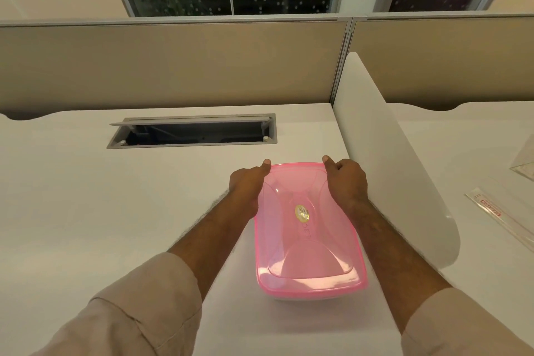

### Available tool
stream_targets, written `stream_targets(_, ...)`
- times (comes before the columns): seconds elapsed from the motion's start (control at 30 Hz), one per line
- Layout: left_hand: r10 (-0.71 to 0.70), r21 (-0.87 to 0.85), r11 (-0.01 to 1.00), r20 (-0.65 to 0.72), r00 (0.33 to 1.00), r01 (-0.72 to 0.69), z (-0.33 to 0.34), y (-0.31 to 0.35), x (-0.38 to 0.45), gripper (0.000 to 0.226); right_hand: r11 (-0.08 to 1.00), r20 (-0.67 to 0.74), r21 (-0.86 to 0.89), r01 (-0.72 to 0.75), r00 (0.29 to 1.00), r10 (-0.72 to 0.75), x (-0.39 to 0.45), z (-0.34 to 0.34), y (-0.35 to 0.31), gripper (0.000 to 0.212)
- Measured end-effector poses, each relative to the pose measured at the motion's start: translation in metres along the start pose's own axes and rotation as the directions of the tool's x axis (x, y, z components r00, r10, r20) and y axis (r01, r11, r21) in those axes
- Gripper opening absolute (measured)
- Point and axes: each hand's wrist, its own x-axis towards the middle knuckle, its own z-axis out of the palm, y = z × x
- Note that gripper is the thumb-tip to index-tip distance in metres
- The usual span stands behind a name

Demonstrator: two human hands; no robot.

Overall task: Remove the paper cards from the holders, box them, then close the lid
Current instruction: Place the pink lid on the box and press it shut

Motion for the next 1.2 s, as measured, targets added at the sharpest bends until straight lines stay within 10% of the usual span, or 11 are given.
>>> stream_targets(0.93,0.139,0.139,0.984,-0.175,0.975,-0.115,0.007,-0.003,-0.003,0.046,0.997,0.042,-0.031,-0.071,0.997,0.072,-0.121,-0.043,0.047,0.053)
stream_targets(1.2,0.52,0.444,0.747,0.071,0.851,-0.494,-0.027,-0.048,-0.047,0.037,0.997,0.057,-0.035,-0.071,0.996,0.073,-0.118,-0.038,0.047,0.048)
